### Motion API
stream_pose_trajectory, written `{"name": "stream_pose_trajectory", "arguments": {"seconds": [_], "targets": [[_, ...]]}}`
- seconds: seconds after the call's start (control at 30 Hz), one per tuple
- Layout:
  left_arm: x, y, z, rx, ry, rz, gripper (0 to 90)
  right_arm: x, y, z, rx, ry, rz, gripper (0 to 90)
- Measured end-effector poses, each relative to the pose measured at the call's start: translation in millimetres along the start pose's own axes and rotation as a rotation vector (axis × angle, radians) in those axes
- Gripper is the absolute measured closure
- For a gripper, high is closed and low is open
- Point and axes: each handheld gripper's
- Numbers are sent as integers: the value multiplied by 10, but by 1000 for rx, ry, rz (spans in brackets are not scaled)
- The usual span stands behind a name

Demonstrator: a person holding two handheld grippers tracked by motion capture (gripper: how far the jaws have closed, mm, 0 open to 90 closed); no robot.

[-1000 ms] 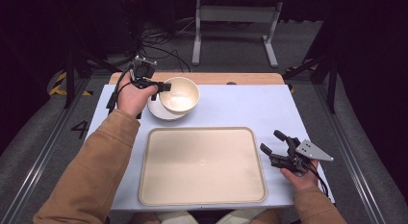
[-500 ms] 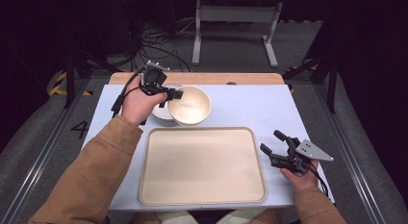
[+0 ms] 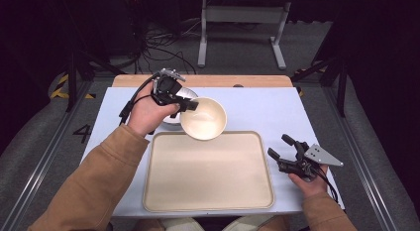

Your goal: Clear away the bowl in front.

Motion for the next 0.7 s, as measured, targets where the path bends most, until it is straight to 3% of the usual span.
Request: {"name": "stream_pose_trajectory", "arguments": {"seconds": [0.2, 0.37, 0.7], "targets": [[19, 12, 75, 34, 15, -31, 805, 0, 0, 0, 0, 2, 0, 215], [44, 78, 154, 59, 59, -76, 806, 0, -1, 0, 0, 1, 0, 215], [113, 236, 284, 98, 106, -145, 808, 0, -2, 1, 1, 0, 0, 214]]}}
Point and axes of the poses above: each handheld gripper's, and its own axes: y roughly forward along the jaws, x roughly out of its underside, z roughly to its right, and after that the axes turned 5 degrees about z, right-handed
